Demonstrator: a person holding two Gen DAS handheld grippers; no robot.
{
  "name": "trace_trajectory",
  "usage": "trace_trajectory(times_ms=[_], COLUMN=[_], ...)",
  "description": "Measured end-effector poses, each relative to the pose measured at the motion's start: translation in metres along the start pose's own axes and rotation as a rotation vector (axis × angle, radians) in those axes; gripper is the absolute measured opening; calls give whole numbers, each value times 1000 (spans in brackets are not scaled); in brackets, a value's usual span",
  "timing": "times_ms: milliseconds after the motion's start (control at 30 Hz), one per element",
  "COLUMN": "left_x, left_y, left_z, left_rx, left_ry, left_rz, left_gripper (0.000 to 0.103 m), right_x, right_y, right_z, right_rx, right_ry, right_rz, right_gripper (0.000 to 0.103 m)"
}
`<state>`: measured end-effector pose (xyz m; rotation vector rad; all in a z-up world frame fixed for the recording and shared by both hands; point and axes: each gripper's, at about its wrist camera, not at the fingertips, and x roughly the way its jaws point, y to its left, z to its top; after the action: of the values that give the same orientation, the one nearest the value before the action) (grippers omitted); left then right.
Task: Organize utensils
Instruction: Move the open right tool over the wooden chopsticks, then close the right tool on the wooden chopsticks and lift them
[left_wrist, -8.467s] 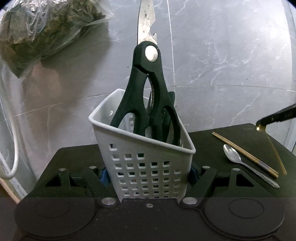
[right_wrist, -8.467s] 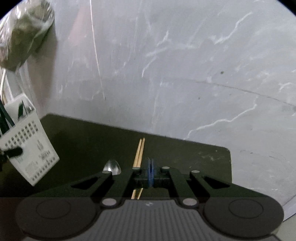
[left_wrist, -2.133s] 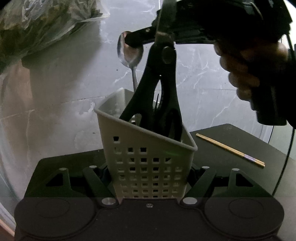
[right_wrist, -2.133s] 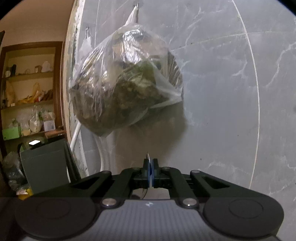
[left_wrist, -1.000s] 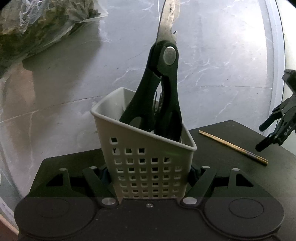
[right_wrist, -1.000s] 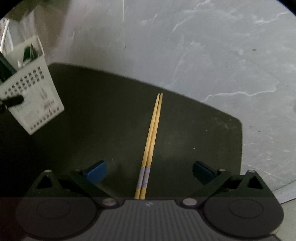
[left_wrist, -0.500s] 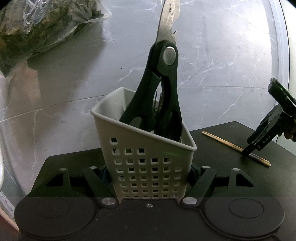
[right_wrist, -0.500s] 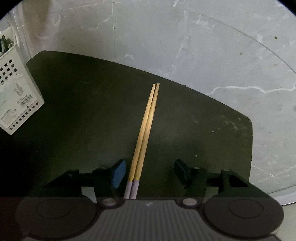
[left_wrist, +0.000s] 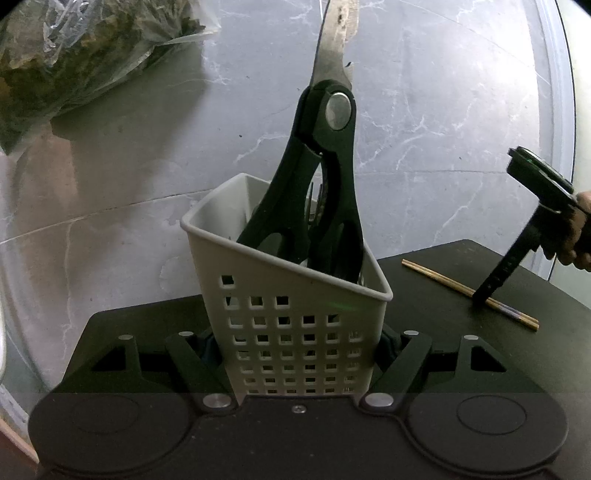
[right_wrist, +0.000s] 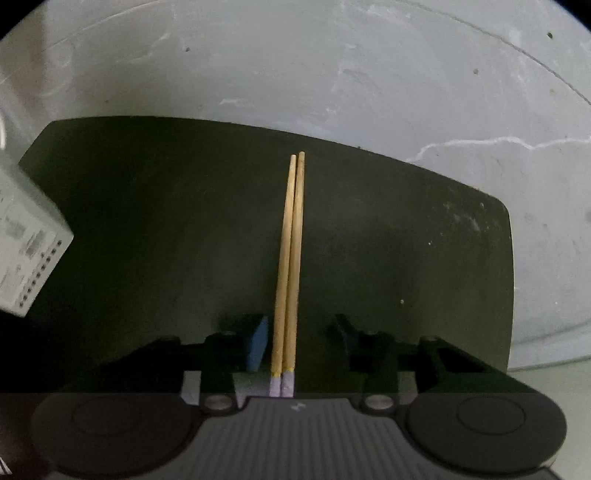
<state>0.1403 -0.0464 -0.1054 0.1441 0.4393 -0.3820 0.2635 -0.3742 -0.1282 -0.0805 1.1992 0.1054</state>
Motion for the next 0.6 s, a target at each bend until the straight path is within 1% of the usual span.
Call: trace_trajectory(times_ms=[133, 200, 467, 567, 600], left_x=[1, 1, 2, 2, 2], left_y=[-1, -1, -2, -2, -1], left_z=[1, 1, 2, 1, 1], left_rx=[-1, -2, -3, -4, -4], left_ry=[2, 3, 4, 6, 5], left_rz=[2, 2, 5, 5, 5], left_gripper=[77, 77, 77, 77, 77], right_x=[1, 1, 2, 5, 5], right_y=[0, 1, 1, 1, 1], right_z=[2, 1, 4, 7, 8], right_rx=[9, 8, 30, 33, 38], right_ry=[1, -1, 17, 23, 28], right_rz=[-1, -1, -8, -9, -11], right_gripper=[34, 28, 29, 23, 23])
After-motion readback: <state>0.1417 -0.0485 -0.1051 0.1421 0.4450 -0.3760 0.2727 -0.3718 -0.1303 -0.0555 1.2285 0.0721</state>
